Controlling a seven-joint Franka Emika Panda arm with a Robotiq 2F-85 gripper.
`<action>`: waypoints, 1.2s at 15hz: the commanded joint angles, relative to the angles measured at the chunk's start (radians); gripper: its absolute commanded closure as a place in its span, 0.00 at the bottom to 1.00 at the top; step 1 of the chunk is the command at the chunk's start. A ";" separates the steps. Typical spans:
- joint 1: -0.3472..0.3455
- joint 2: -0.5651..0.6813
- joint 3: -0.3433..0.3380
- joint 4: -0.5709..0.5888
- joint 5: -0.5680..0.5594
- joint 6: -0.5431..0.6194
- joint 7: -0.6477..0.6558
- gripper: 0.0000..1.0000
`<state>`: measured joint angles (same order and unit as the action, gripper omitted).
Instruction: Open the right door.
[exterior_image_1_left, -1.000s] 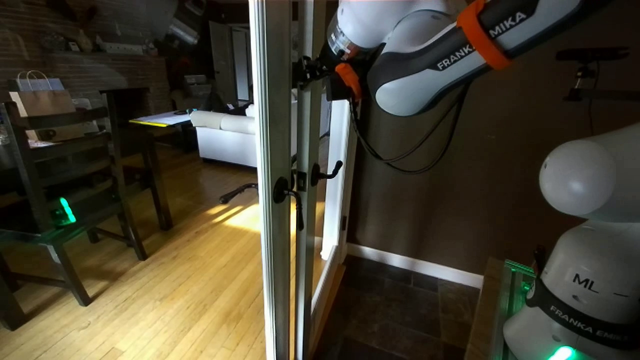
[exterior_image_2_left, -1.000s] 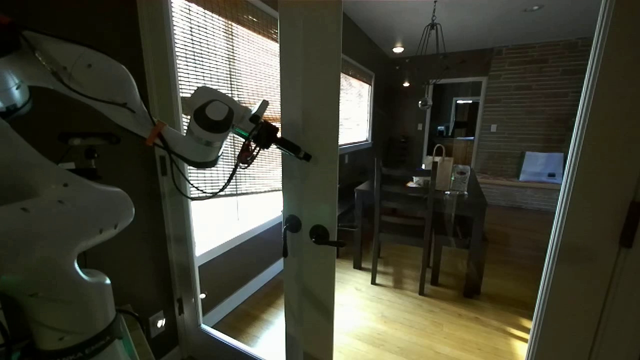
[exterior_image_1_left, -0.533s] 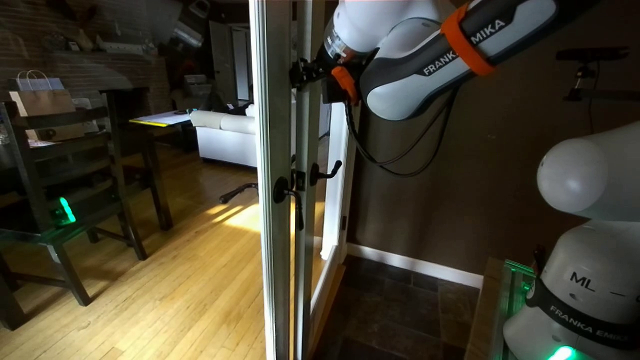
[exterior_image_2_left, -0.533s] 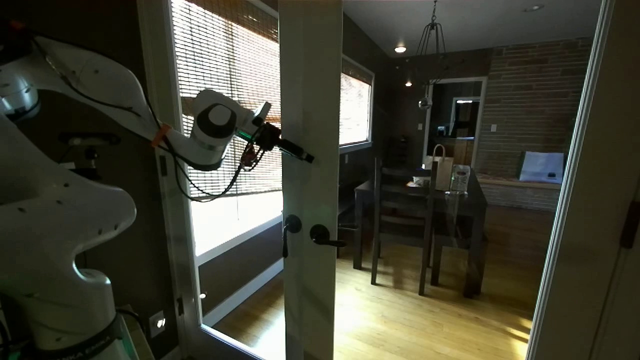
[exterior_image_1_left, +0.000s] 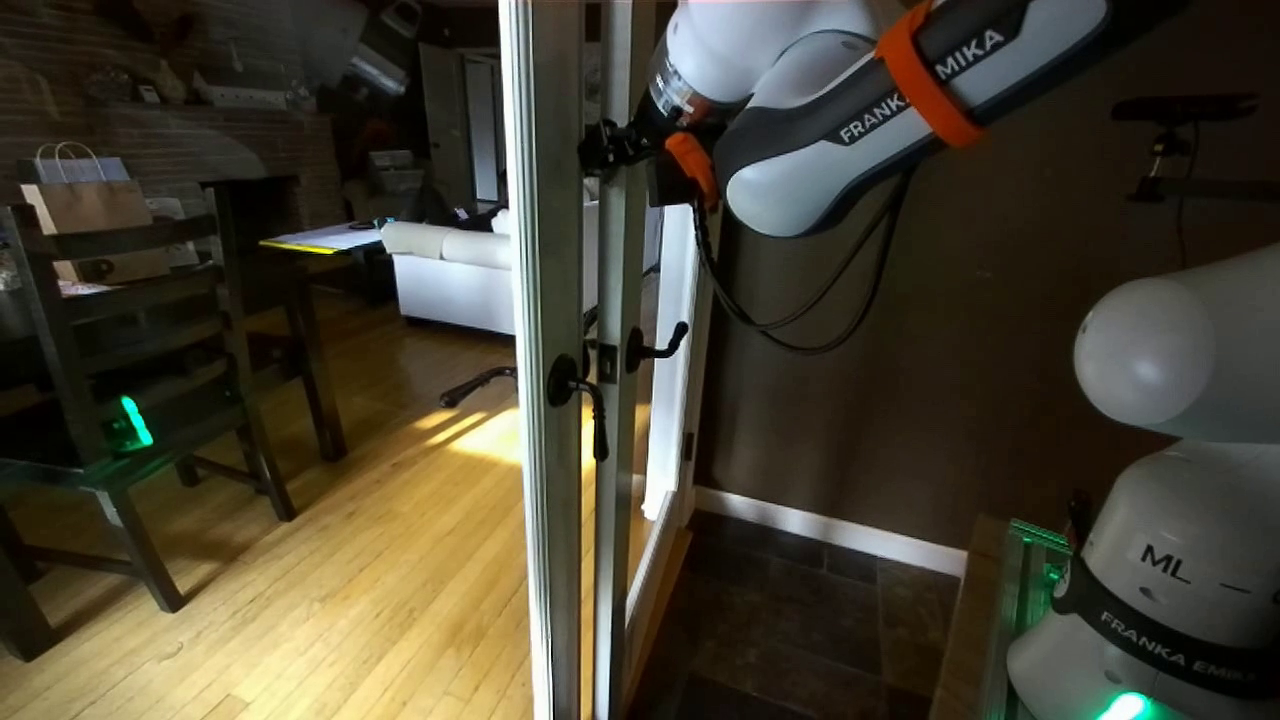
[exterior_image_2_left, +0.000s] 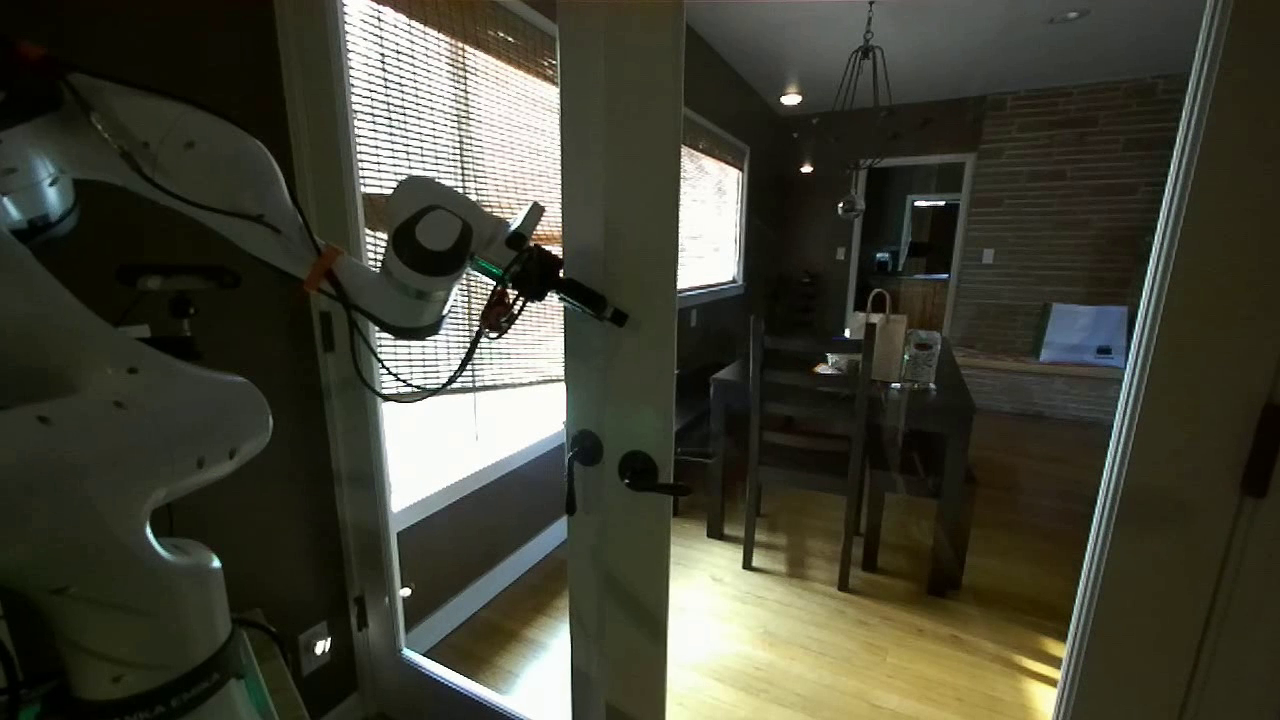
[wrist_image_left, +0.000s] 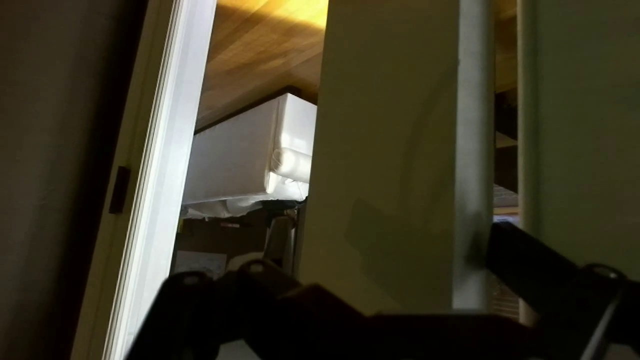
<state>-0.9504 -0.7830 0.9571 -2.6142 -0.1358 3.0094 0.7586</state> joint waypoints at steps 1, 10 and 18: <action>-0.024 -0.045 -0.064 -0.007 0.021 -0.071 -0.061 0.00; 0.048 -0.077 -0.176 -0.033 -0.033 -0.209 -0.114 0.00; 0.097 -0.131 -0.240 -0.054 -0.086 -0.298 -0.109 0.00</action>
<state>-0.7851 -0.8450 0.7838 -2.6669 -0.1634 2.7397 0.6595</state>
